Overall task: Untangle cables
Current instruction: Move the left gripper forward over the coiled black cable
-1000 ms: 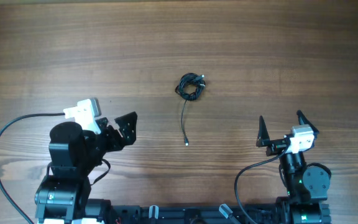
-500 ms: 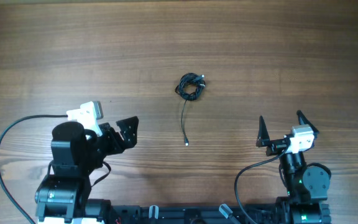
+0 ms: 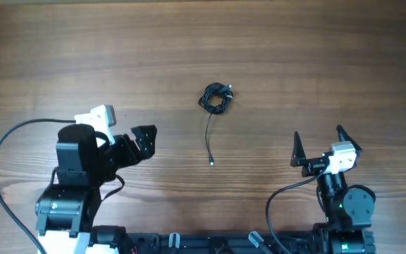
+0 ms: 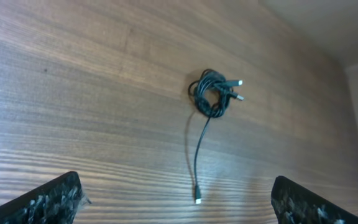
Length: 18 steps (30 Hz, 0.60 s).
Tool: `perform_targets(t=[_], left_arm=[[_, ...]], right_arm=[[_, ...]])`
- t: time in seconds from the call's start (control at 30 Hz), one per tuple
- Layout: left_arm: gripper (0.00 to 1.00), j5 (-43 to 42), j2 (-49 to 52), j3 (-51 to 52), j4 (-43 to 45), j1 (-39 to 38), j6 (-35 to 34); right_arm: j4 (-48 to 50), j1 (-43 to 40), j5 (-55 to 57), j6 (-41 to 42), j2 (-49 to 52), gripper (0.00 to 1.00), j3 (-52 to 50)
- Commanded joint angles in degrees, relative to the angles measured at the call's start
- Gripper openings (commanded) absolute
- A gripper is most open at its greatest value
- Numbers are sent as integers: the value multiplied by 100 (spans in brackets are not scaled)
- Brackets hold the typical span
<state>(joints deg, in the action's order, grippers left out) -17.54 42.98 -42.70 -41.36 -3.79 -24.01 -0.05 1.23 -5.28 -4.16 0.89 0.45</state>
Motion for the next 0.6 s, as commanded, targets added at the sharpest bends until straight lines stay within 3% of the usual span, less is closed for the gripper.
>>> perform_targets(t=[0.0, 0.4, 0.57], left_arm=[[99, -83, 286, -337, 24, -199, -201], [98, 1436, 1602, -817, 133, -1816, -981], [99, 1556, 2129, -817, 470, -2288, -1239]], right_arm=[[22, -9, 76, -35, -70, 100, -13], [22, -9, 76, -33, -70, 100, -13], [22, -9, 76, -35, -70, 100, -13]])
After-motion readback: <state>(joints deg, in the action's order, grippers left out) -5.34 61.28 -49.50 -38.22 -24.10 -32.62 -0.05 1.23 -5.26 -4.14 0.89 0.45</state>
